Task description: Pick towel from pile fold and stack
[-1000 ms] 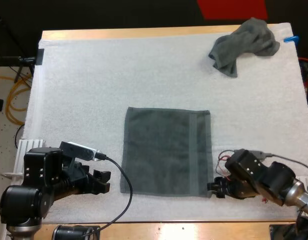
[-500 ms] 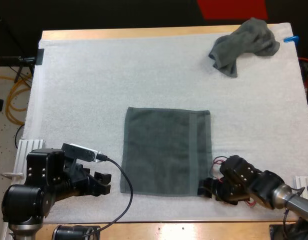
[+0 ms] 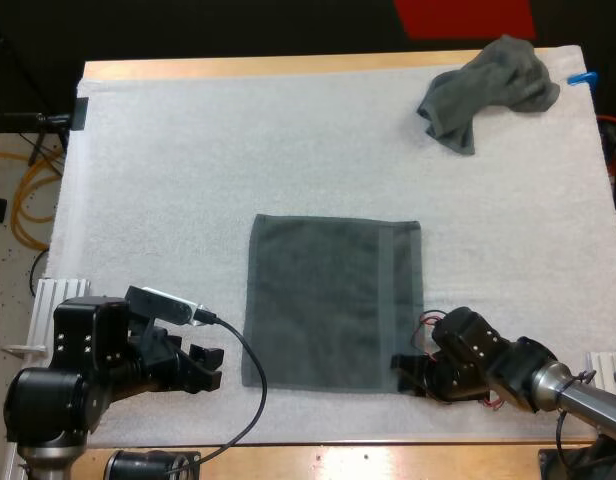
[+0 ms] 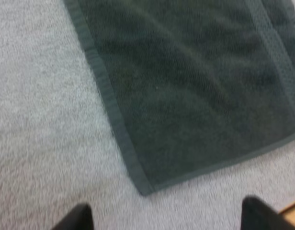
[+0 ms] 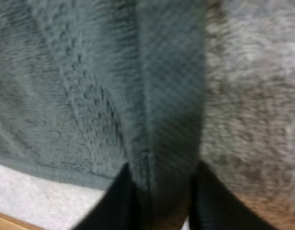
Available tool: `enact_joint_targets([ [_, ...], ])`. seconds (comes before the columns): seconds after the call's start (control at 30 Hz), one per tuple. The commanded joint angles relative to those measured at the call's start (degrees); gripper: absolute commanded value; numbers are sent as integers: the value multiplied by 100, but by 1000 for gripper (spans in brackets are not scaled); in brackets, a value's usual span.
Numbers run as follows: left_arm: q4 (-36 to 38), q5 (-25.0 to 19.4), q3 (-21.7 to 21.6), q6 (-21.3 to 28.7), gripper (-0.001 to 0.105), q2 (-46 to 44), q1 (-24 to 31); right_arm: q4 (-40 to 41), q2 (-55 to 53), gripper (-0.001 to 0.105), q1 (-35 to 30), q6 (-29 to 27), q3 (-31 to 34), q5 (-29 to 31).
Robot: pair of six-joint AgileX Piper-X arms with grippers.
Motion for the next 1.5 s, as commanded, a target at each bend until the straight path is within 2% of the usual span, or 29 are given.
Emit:
enact_joint_targets([
  [0.0, -79, 18, 5, 67, 61, 36, -14, 23, 20, 0, 8, -194, 16, 34],
  [0.13, -265, 177, 5, -141, 61, 151, -14, 153, -3, 0, 69, -329, 16, 46],
  [0.3, -464, 1057, 5, -280, 61, 422, -14, 572, -244, 0, 316, -539, 16, 174],
  [0.37, -463, 1148, 6, -279, 61, 537, -14, 704, -347, 0, 400, -536, 16, 349],
  [0.47, -604, 1163, 128, -124, 61, 617, -132, 930, -560, 0, 538, -545, 16, 587],
  [0.63, -1027, 1121, 731, -168, 61, 615, -559, 1069, -759, 0, 589, -586, 16, 694],
  [0.77, -1519, 837, 1380, -623, 65, 615, -790, 1069, -809, 0, 589, -586, 16, 694],
  [0.9, -1956, 921, 1841, -1239, 68, 616, -823, 1069, -809, 0, 589, -586, 16, 694],
  [1.03, -2131, 770, 1919, -1536, 68, 759, -820, 1069, -809, 0, 589, -586, 16, 694],
  [1.1, -2152, 603, 1919, -1613, 68, 1038, -820, 1069, -809, 0, 589, -586, 16, 694],
  [1.23, -2154, 617, 1919, -1599, 68, 1743, -820, 1069, -809, 0, 589, -586, 16, 694],
  [1.33, -2305, 910, 1919, -1458, 68, 2338, -820, 1082, -809, 0, 589, -586, 16, 694],
  [1.4, -2527, 1386, 1919, -1430, 68, 2804, -820, 1086, -809, 0, 589, -586, 16, 694],
  [1.47, -2699, 1471, 1919, -1430, 68, 3099, -820, 1086, -809, 0, 589, -586, 16, 694],
])
